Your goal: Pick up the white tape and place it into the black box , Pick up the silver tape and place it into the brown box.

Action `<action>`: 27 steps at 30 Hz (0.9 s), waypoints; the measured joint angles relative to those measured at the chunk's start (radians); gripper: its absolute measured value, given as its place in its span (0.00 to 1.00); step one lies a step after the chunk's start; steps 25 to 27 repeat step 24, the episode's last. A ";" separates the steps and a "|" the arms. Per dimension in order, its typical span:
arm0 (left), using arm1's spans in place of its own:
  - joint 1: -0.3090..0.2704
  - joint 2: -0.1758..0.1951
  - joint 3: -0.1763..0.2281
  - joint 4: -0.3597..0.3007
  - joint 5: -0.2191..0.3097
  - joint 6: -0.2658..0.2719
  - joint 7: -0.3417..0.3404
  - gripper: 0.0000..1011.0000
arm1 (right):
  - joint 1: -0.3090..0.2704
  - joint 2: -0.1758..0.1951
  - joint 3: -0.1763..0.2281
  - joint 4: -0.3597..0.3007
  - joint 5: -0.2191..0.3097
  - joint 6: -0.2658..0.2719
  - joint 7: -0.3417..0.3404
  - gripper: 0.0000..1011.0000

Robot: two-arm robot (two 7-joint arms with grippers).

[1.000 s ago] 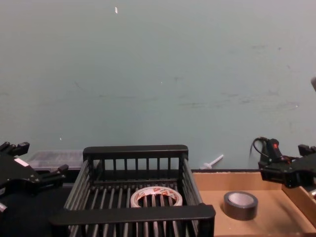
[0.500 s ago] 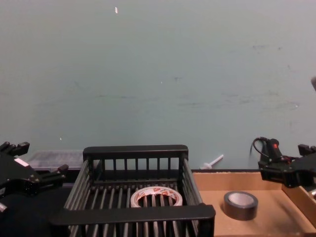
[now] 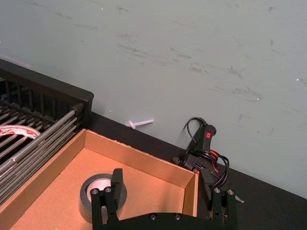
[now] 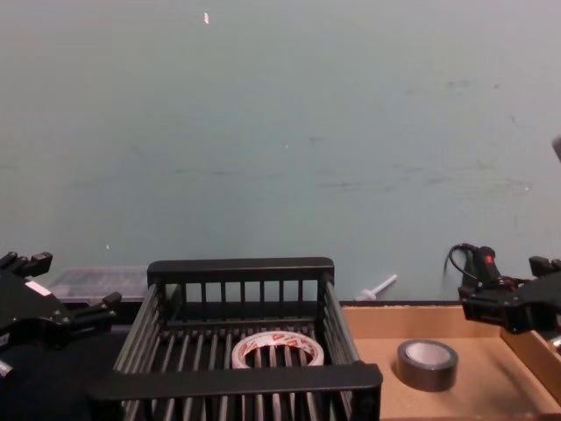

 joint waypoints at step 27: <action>0.000 0.000 0.000 0.000 0.000 0.000 0.000 0.99 | 0.000 0.000 0.000 0.000 0.000 0.000 0.000 0.99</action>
